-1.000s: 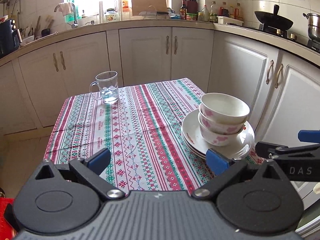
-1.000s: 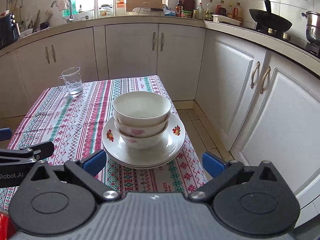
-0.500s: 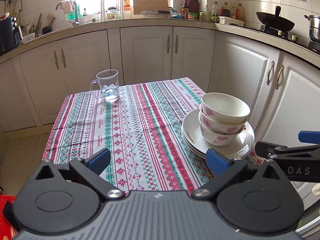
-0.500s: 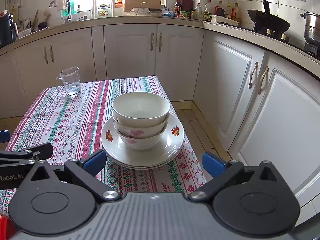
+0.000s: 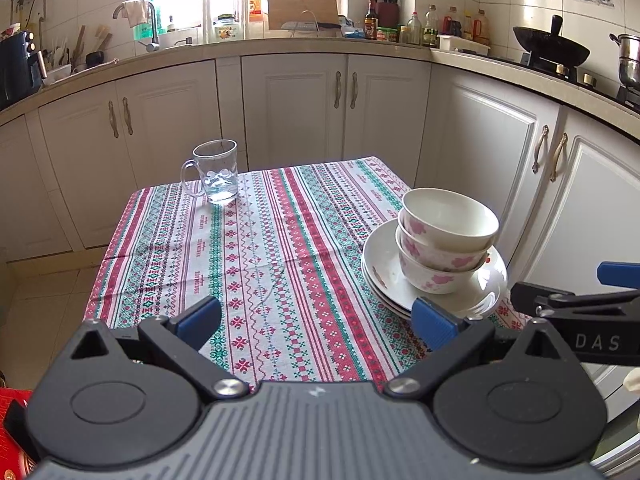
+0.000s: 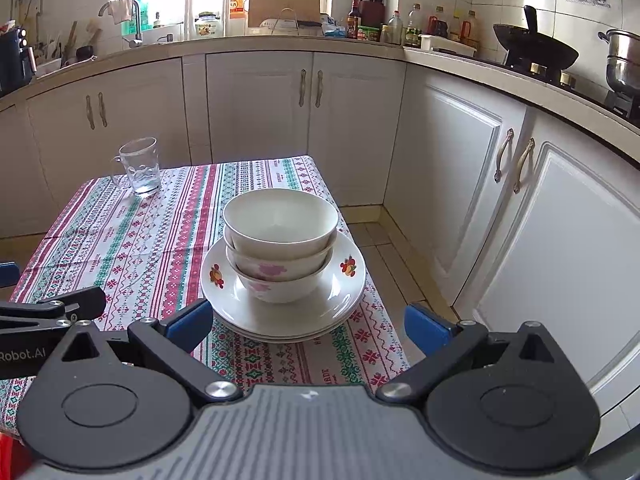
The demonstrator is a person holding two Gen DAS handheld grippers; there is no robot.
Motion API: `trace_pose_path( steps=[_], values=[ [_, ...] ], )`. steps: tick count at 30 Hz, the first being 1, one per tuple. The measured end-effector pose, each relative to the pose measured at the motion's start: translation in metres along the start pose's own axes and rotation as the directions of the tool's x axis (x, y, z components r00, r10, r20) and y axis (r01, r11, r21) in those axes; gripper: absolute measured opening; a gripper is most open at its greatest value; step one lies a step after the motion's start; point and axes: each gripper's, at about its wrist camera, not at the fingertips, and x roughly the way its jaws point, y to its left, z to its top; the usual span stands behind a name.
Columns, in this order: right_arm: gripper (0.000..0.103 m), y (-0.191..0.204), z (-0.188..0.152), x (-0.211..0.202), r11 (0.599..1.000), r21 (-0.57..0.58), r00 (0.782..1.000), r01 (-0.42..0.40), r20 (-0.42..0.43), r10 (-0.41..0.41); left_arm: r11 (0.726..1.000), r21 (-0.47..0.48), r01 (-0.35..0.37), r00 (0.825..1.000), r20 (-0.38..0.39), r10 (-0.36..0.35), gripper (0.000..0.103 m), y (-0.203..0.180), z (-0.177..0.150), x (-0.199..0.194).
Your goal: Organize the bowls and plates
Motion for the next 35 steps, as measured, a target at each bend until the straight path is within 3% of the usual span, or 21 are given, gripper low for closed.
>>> trace_pose_path(
  steps=[35],
  values=[
    [0.103, 0.0013, 0.0004, -0.0016, 1.0, -0.011, 1.0, 0.023, 0.003, -0.023, 1.0, -0.012, 0.006, 1.0, -0.011, -0.006, 0.101, 0.0003, -0.0009, 0.0023]
  ],
)
